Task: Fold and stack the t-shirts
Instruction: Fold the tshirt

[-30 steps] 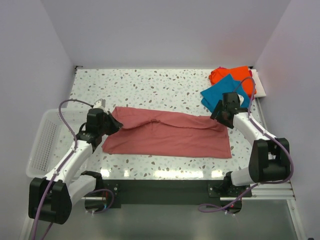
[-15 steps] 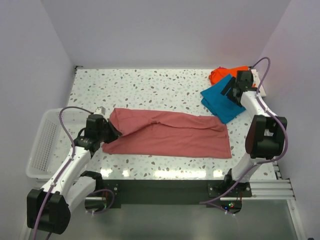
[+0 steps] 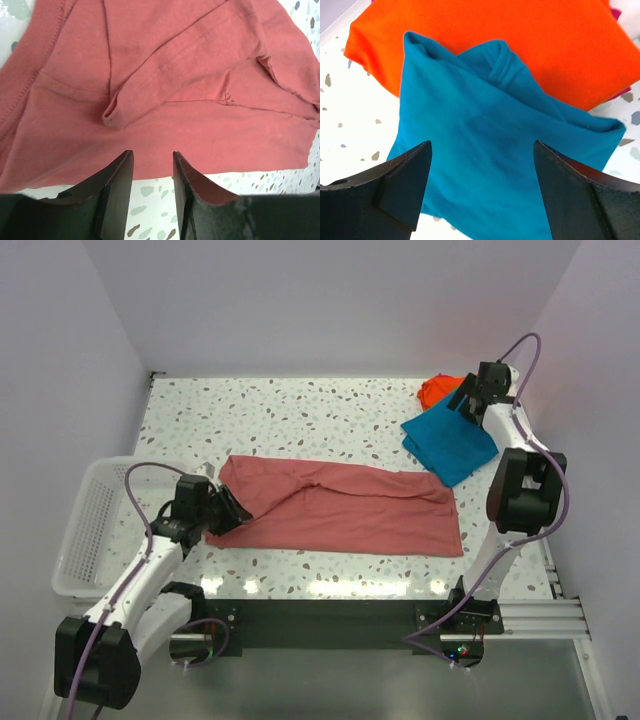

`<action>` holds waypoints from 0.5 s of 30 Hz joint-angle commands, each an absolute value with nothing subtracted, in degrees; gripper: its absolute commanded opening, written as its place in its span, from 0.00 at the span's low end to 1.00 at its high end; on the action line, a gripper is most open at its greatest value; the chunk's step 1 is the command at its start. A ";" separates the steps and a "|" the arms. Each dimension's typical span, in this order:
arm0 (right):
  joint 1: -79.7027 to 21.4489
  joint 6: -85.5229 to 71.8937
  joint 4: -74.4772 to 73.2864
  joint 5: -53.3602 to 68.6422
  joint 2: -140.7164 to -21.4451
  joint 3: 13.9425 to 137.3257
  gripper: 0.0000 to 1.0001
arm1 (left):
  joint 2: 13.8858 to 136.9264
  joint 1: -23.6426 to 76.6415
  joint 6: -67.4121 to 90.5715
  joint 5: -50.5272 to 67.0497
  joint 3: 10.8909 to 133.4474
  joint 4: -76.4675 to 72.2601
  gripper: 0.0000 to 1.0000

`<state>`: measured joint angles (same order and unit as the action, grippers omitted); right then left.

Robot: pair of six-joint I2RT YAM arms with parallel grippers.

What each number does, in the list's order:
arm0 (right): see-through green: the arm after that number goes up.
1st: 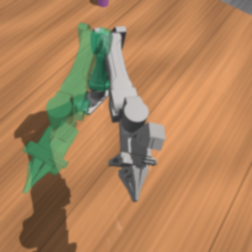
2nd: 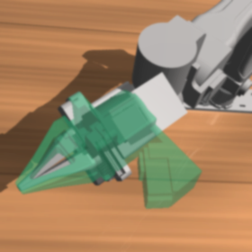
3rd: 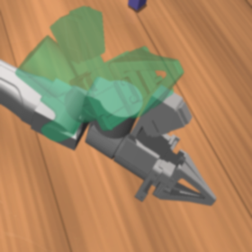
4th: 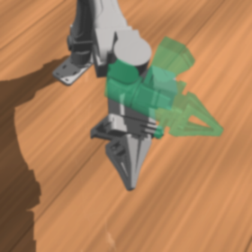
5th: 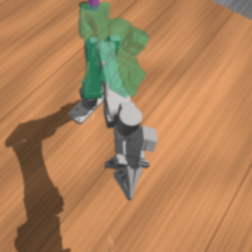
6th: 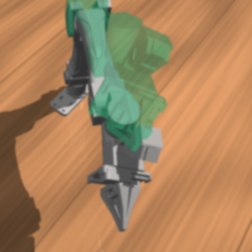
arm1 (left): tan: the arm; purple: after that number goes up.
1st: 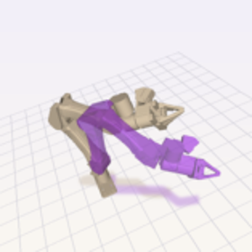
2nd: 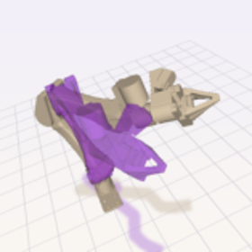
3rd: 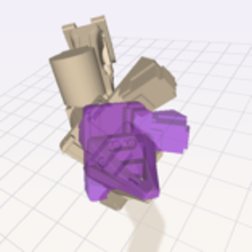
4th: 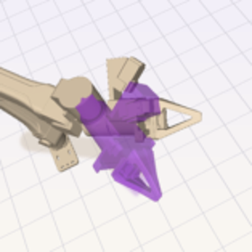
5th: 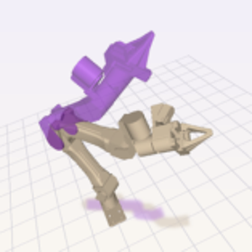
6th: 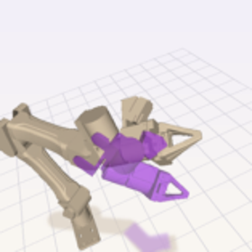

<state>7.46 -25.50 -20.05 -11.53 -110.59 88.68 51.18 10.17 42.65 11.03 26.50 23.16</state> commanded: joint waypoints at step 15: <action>7.47 -8.28 -12.74 -13.89 -118.56 96.76 0.83 | 54.58 10.37 38.15 17.23 30.50 18.28 0.43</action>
